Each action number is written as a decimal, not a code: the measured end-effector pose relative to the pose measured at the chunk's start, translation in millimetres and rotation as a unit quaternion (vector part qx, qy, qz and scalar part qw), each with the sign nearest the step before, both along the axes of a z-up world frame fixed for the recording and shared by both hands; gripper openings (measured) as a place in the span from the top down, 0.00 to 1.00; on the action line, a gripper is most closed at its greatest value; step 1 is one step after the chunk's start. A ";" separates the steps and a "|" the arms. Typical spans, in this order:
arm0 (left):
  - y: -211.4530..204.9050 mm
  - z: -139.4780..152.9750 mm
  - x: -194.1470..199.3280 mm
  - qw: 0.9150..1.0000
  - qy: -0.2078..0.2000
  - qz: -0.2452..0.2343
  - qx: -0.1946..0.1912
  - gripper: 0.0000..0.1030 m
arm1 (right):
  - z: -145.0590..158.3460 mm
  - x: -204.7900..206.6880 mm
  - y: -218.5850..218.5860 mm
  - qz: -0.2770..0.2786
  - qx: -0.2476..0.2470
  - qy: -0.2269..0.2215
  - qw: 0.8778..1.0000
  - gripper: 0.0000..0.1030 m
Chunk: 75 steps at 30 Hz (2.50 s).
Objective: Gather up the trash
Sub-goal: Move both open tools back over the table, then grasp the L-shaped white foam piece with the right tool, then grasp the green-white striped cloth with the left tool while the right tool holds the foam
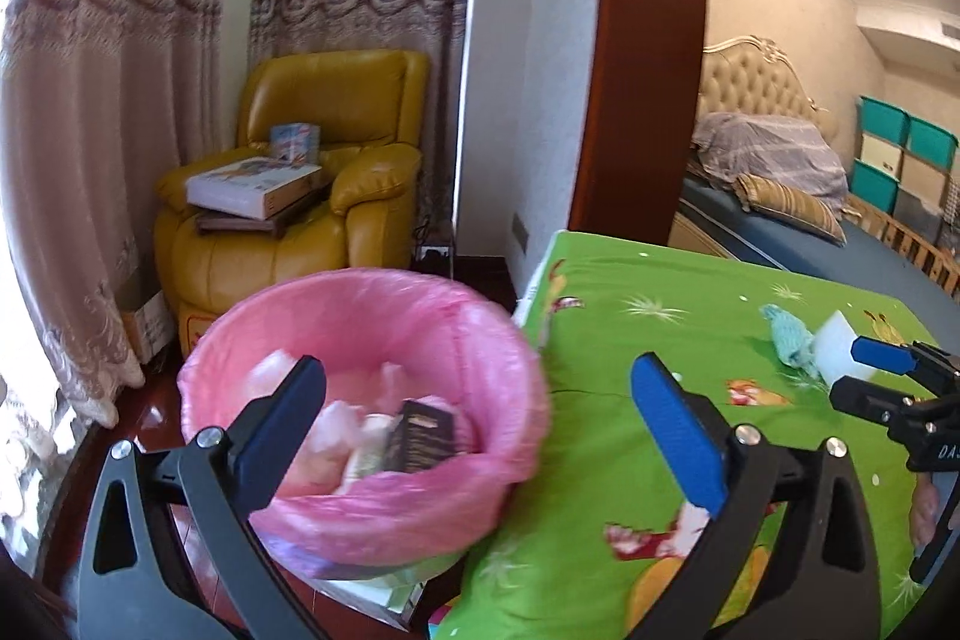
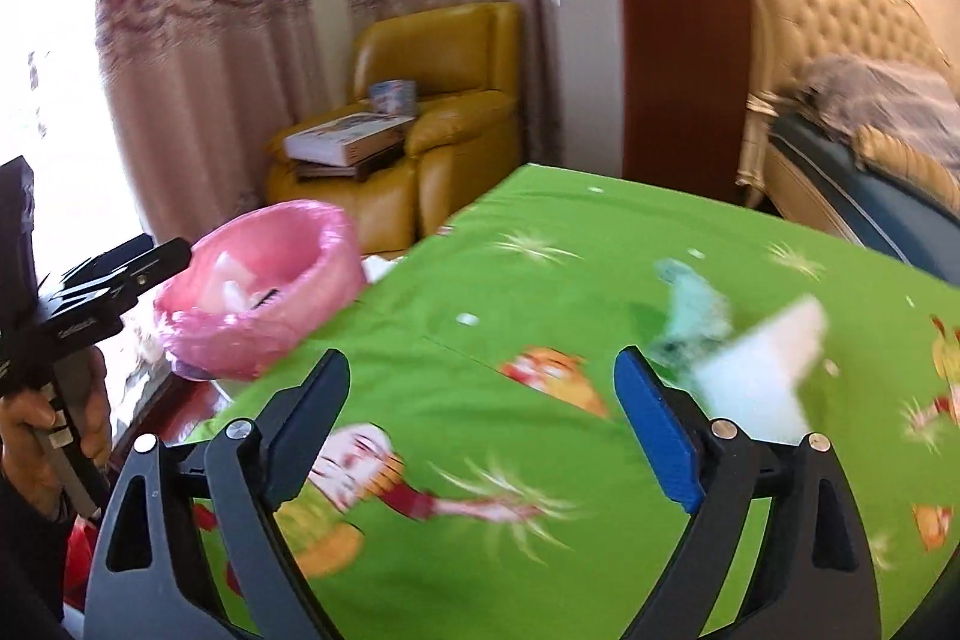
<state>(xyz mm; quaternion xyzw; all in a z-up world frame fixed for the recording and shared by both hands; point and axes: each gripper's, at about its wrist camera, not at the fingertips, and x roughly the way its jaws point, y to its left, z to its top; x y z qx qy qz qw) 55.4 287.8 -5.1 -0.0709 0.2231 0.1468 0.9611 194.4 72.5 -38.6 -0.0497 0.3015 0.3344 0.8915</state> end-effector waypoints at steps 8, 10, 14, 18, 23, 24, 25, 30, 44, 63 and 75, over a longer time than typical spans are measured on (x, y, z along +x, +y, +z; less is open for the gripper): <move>-32.2 -0.2 12.5 1.000 -0.007 -0.026 -0.015 0.04 | -16.3 -2.2 -57.9 -0.073 -0.007 0.008 0.997 0.18; -43.8 -0.8 15.5 0.999 -0.008 -0.033 -0.009 0.04 | -21.8 0.7 -69.7 -0.089 -0.009 0.012 0.996 0.18; -58.2 -4.0 21.6 0.999 -0.004 -0.043 -0.002 0.04 | -35.3 9.6 -77.8 -0.111 -0.025 0.025 0.993 0.18; -67.2 -8.5 26.9 0.999 0.000 -0.054 -0.008 0.04 | -43.2 15.5 -75.1 -0.116 -0.029 0.035 0.992 0.18; -77.6 -14.5 31.6 0.998 0.013 -0.065 -0.002 0.04 | -48.7 23.8 -70.7 -0.121 -0.027 0.052 0.991 0.18; -78.9 -15.3 32.8 0.998 0.014 -0.068 -0.002 0.04 | -49.9 26.4 -70.5 -0.125 -0.026 0.056 0.990 0.18; -80.3 -16.5 34.2 0.997 0.016 -0.071 -0.002 0.04 | -51.4 30.6 -72.2 -0.126 -0.026 0.061 0.990 0.18; -83.4 -18.3 38.8 0.997 0.021 -0.076 -0.004 0.04 | -51.3 57.1 -69.4 -0.152 -0.034 0.068 0.985 0.18; -88.2 -22.1 49.7 0.996 0.041 -0.077 0.007 0.04 | -56.4 88.9 -40.7 -0.164 -0.045 0.080 0.982 0.52; -195.9 -41.0 129.9 0.982 0.079 -0.168 0.027 0.04 | -37.8 47.9 -179.2 -0.210 -0.006 0.003 0.978 0.54; -229.6 -70.6 221.3 0.974 0.156 -0.162 0.012 0.04 | -42.4 42.2 -188.3 -0.211 0.027 0.005 0.977 0.54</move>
